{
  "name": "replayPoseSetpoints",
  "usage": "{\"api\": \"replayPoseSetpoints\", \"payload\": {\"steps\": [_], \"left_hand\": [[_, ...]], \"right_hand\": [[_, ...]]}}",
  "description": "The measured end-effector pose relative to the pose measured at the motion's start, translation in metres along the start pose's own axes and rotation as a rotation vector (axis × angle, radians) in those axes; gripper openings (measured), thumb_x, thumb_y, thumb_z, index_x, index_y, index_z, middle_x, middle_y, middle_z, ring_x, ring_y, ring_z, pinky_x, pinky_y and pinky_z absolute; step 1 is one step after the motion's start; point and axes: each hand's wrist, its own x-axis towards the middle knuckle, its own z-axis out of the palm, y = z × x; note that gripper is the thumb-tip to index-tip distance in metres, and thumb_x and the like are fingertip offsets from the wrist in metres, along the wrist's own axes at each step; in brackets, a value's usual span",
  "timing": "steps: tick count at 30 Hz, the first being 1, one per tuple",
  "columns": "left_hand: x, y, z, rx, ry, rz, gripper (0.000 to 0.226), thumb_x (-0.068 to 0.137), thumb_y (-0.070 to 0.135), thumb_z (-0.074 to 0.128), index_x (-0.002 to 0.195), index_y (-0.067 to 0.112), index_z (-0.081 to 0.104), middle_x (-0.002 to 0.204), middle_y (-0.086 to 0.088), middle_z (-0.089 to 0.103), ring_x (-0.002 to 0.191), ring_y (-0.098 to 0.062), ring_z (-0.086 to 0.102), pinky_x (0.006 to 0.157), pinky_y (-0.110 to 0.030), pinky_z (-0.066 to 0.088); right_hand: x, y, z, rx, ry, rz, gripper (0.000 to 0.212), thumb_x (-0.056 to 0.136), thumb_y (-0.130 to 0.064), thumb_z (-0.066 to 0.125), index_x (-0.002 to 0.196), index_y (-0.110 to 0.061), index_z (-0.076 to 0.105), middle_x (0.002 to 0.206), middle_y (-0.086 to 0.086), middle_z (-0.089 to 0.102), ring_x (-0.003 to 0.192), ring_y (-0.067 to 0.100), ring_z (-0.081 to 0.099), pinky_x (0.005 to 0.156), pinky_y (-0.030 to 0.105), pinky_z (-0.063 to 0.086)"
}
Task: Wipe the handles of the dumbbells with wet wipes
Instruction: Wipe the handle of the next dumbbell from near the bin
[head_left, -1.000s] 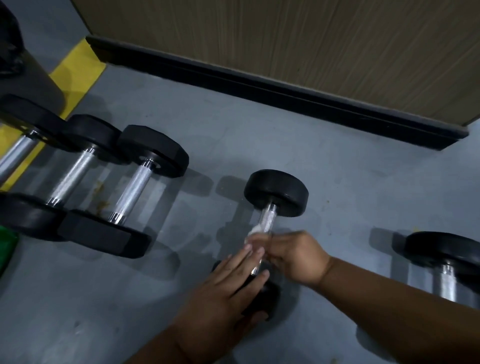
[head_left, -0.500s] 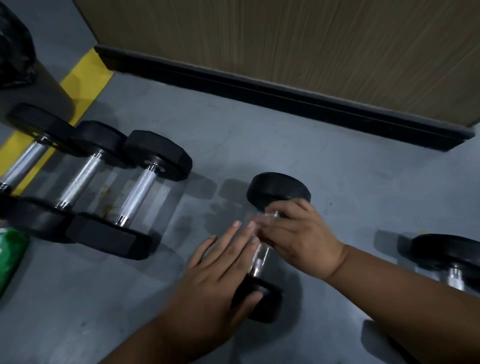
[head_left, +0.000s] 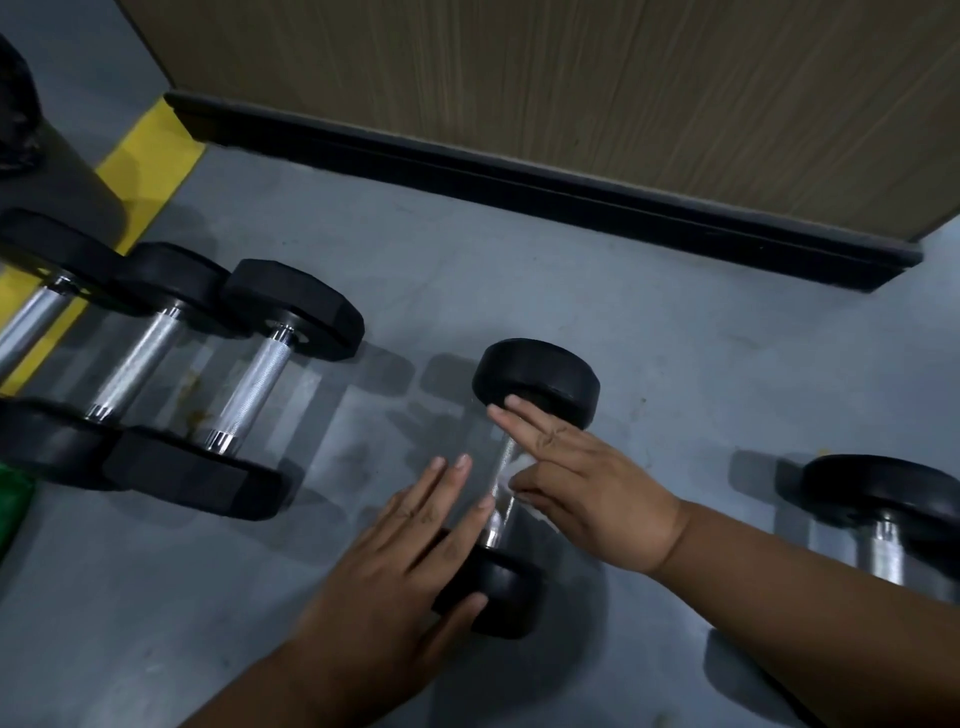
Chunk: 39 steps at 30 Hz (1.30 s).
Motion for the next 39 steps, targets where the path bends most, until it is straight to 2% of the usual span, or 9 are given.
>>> {"api": "replayPoseSetpoints", "payload": {"steps": [8,12,18,24,26,29,32,35,39], "left_hand": [[-0.010,0.002,0.030,-0.118,0.019,0.064,0.046,0.103,0.036,0.046,0.145,0.018,0.053,0.162,-0.018,0.030,0.149,-0.035,0.031,0.101,-0.050,0.051],[-0.010,0.002,0.034,-0.144,0.020,0.071,0.048,0.102,0.041,0.049,0.144,0.018,0.055,0.161,-0.015,0.032,0.149,-0.034,0.032,0.101,-0.049,0.051],[-0.006,0.001,0.031,-0.153,-0.015,0.097,0.060,0.095,0.047,0.059,0.148,0.021,0.050,0.163,-0.008,0.032,0.150,-0.025,0.031,0.104,-0.043,0.050],[-0.005,0.006,0.030,-0.207,0.011,0.055,0.063,0.095,0.048,0.062,0.146,0.014,0.052,0.160,-0.002,0.037,0.149,-0.020,0.032,0.106,-0.040,0.048],[-0.003,0.010,0.028,-0.234,0.036,0.052,0.068,0.091,0.043,0.068,0.148,0.011,0.049,0.160,-0.002,0.038,0.148,-0.018,0.034,0.108,-0.036,0.046],[-0.002,0.015,0.026,-0.274,0.054,0.040,0.074,0.085,0.034,0.073,0.148,0.007,0.047,0.159,-0.001,0.039,0.148,-0.017,0.035,0.110,-0.034,0.044],[-0.003,0.016,0.029,-0.279,0.048,0.054,0.067,0.086,0.035,0.072,0.145,0.011,0.051,0.159,0.001,0.039,0.148,-0.017,0.034,0.112,-0.037,0.042],[-0.003,0.018,0.035,-0.278,0.041,0.045,0.065,0.085,0.037,0.072,0.143,0.012,0.054,0.159,0.001,0.039,0.148,-0.017,0.033,0.111,-0.038,0.043],[-0.003,0.024,0.043,-0.279,0.049,0.042,0.063,0.085,0.036,0.071,0.142,0.012,0.056,0.159,0.001,0.039,0.149,-0.018,0.033,0.112,-0.039,0.039]], "right_hand": [[0.015,0.008,0.027,0.066,0.104,-0.018,0.014,0.098,-0.009,0.066,0.105,0.003,0.071,0.146,0.017,0.054,0.144,0.029,0.042,0.114,0.042,0.042],[0.006,0.021,0.053,0.019,0.071,-0.010,0.023,0.093,-0.008,0.069,0.115,-0.004,0.071,0.128,0.009,0.069,0.131,0.025,0.057,0.109,0.049,0.045],[-0.008,0.022,0.050,-0.063,0.058,-0.119,0.021,0.097,-0.018,0.062,0.111,-0.009,0.074,0.127,0.004,0.070,0.130,0.023,0.058,0.116,0.045,0.037],[-0.012,0.029,0.049,-0.140,0.264,0.091,0.020,0.098,-0.015,0.066,0.115,-0.009,0.074,0.130,0.006,0.067,0.124,0.028,0.060,0.092,0.047,0.049],[-0.025,0.014,0.058,-0.105,0.207,-0.014,0.022,0.100,-0.016,0.060,0.116,-0.008,0.073,0.132,0.005,0.066,0.125,0.029,0.059,0.091,0.044,0.050],[-0.019,0.013,0.049,-0.141,0.137,-0.135,0.021,0.102,-0.018,0.057,0.109,-0.010,0.076,0.123,0.003,0.070,0.112,0.030,0.064,0.085,0.039,0.050],[-0.003,0.030,0.035,-0.188,0.269,0.034,0.016,0.093,-0.005,0.065,0.106,-0.007,0.075,0.115,0.005,0.070,0.096,0.028,0.061,0.084,0.039,0.051],[-0.019,0.012,0.050,-0.022,0.257,0.175,0.020,0.095,-0.009,0.065,0.112,-0.013,0.074,0.120,-0.002,0.068,0.101,0.019,0.066,0.082,0.035,0.056],[-0.029,0.004,0.052,0.188,0.105,0.124,0.019,0.098,-0.021,0.067,0.115,-0.016,0.076,0.124,-0.006,0.070,0.113,0.006,0.067,0.088,0.032,0.058]]}}
